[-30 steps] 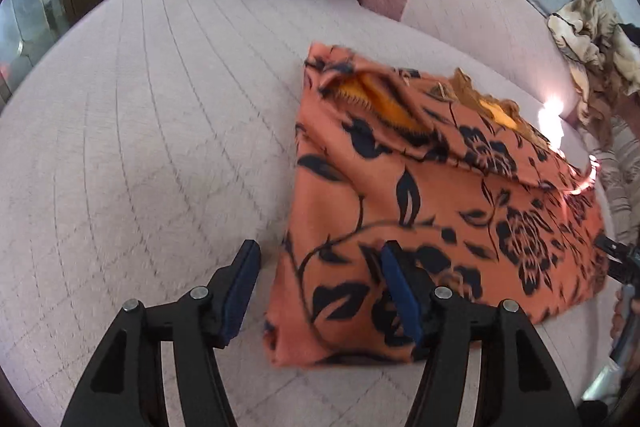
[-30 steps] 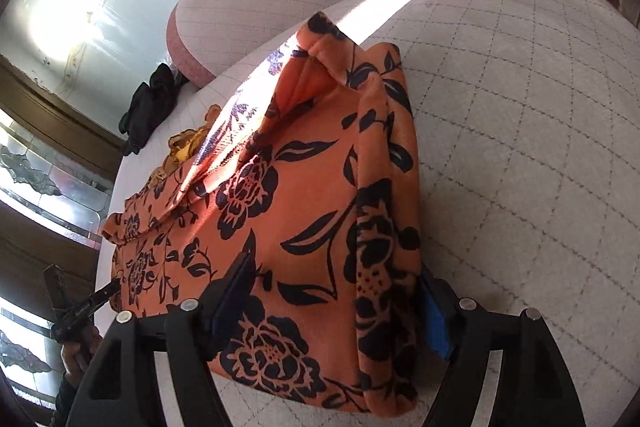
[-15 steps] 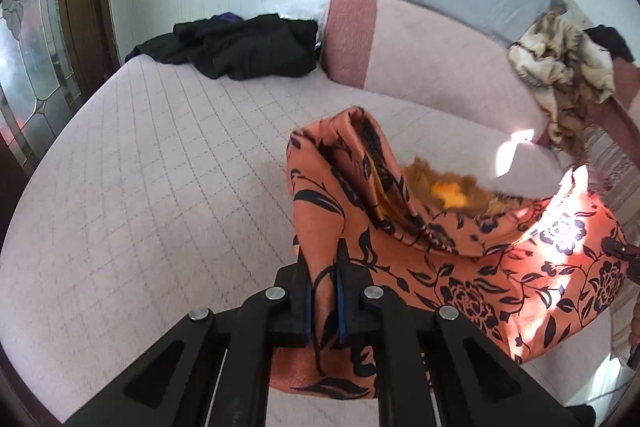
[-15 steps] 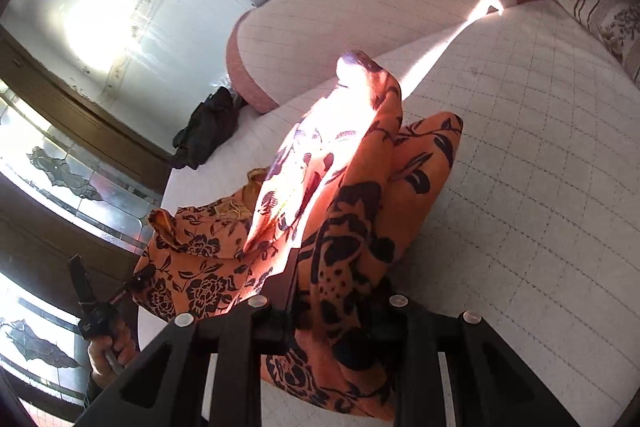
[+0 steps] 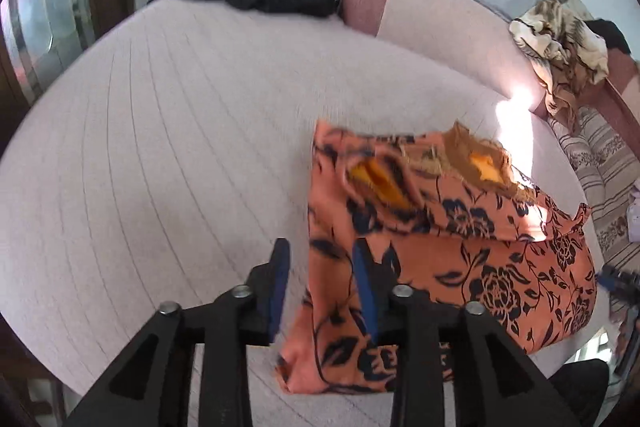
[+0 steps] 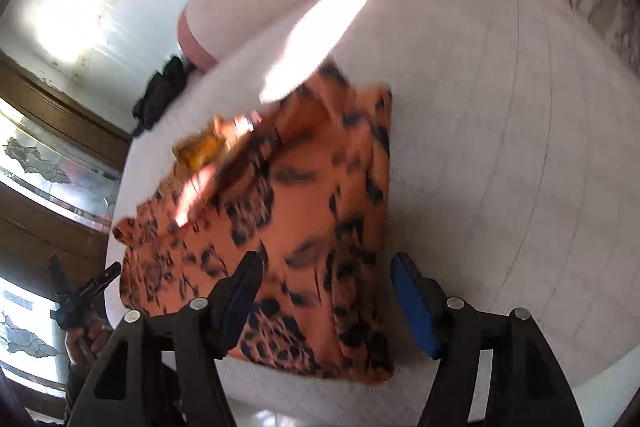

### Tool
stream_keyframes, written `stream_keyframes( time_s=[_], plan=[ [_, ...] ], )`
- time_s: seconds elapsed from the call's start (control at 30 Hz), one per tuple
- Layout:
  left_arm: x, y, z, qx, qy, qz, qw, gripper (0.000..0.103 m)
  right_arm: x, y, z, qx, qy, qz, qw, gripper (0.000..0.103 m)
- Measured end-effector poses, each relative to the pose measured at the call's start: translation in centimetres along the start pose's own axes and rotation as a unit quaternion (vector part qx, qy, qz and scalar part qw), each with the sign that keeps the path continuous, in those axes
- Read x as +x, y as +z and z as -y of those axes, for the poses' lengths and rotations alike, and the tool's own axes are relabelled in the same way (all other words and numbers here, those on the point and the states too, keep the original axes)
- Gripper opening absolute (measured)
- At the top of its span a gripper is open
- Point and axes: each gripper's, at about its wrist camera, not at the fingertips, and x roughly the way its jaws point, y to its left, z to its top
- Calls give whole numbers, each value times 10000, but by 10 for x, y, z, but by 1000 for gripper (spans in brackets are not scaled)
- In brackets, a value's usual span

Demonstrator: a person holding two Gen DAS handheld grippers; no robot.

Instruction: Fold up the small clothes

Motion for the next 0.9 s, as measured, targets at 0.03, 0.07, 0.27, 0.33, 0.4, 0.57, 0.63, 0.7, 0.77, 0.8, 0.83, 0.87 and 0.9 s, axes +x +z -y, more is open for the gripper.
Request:
stream_keyframes(
  time_s=[0.03,0.07,0.27,0.33,0.4,0.57,0.63,0.7,0.77,0.8,0.83,0.87,0.9],
  plan=[
    [1,4,2,129,34,33,9999,38,-4,6,-2,-99,-79,123,9998,72],
    [3,7,5,312,21,63,9995,38,-5,12,-5,-234,-133,182,9995,72],
    [22,19,22,1552,222,197,9874,38,23,38,-38,-1438,-650,72,9874,72],
    [22,19,25,2011,223,211,9791,38,29,41,-43,-1799,-814,-16,9803,72],
    [31,23,31,2511,262,120,9675,38,33,44,-45,-2106,-998,-42,9725,72],
    [62,32,45,3514,488,-235,9347,38,46,57,-49,-2625,-1215,-213,9570,72],
    [73,47,49,3563,712,-168,9315,41,54,65,-52,-2788,-1235,-343,9518,72],
    [85,72,48,3136,889,-78,9453,41,69,76,-55,-2961,-1405,-450,9437,72],
    [94,104,38,2156,916,-4,9722,41,82,98,-51,-2670,-1495,-345,9514,72],
    [97,115,29,1605,773,-82,9840,41,82,111,-44,-2236,-1515,-136,9627,72],
    [102,120,24,1230,664,-148,9901,42,78,122,-34,-1635,-1401,92,9765,72],
    [104,121,21,1018,639,-180,9926,42,73,128,-22,-1038,-1283,263,9859,72],
    [104,119,21,1004,724,-185,9921,44,72,130,-12,-627,-1251,291,9897,72]
  ],
)
